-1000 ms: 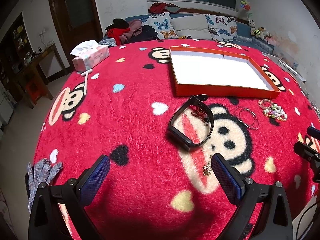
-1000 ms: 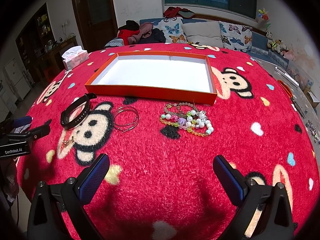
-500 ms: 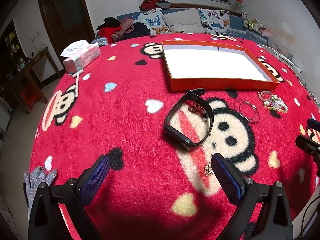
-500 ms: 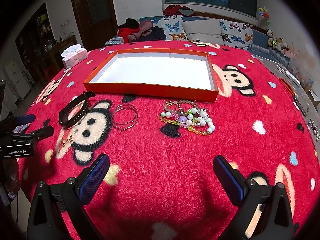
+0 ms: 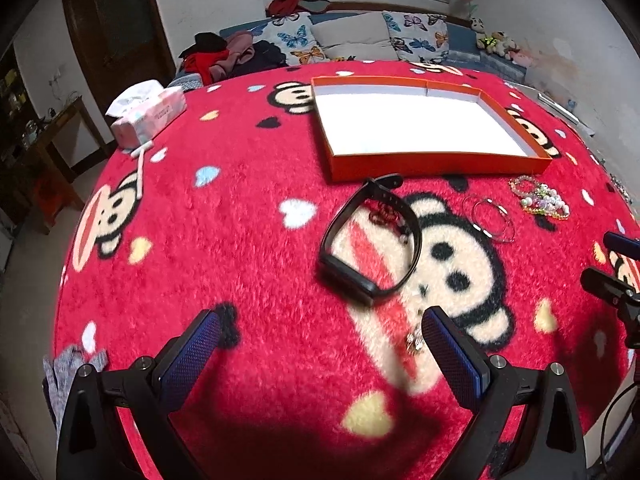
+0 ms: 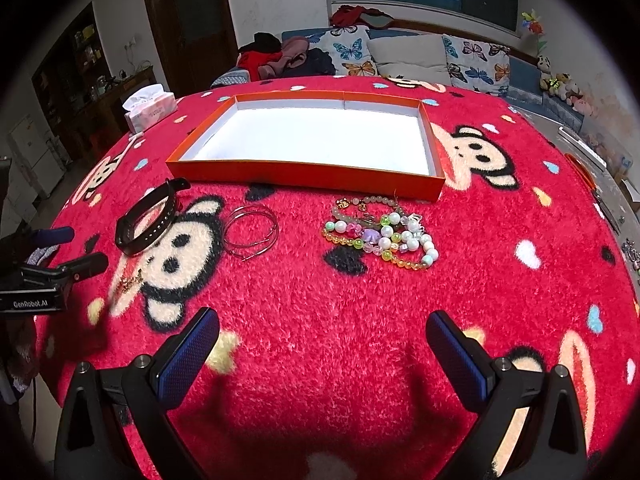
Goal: Organize jewelry
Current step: 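Move both tools toward the jewelry beside the orange tray, then grasp the black watch band with the left tool while the right tool grasps the beaded bracelet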
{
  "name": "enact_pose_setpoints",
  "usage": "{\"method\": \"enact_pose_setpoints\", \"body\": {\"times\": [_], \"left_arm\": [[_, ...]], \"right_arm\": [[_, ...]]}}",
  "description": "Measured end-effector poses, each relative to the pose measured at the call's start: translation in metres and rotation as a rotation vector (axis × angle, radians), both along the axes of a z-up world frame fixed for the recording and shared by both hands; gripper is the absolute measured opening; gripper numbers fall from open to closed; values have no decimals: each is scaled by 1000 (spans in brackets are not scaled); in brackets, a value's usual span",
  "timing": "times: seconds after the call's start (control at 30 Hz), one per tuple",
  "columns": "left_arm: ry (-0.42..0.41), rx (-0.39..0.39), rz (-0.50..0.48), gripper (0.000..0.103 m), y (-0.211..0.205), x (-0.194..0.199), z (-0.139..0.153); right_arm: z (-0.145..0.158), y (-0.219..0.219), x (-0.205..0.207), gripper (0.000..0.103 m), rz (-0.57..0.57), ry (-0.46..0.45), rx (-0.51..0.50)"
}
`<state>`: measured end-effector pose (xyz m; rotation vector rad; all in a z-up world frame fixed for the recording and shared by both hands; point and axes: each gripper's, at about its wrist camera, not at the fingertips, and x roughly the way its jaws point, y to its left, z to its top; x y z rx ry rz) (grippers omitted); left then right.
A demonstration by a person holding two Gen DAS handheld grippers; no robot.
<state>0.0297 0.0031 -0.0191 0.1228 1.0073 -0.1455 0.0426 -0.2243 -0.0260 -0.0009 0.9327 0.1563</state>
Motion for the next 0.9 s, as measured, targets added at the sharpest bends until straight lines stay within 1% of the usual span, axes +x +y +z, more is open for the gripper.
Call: {"method": "enact_pose_setpoints", "body": {"times": [0.07,0.2,0.4,0.5,0.57,0.7,0.77,0.9], "left_arm": [[-2,18,-20,103,-4,6,0],[30,18,-74,103,-10,21,-4],[32,26,-114,103,-11,41,-9],[31,47,-137,103,-14,51,-12],[38,42,-150,103,-15,56,-15],[37,38,-182,103,-20,60,-17],[37,45,-198,102,-23,61,-18],[39,35,-225,100,-25,63,-16]], "right_arm": [[0,0,0,103,3,0,2],[1,2,2,103,15,-2,-3],[1,2,8,103,44,-2,-10],[1,-1,12,103,59,-2,-11],[0,-4,15,103,65,2,-5],[-1,-14,23,103,66,15,22],[-1,-17,25,103,64,13,17],[-1,-25,32,103,69,16,16]]}}
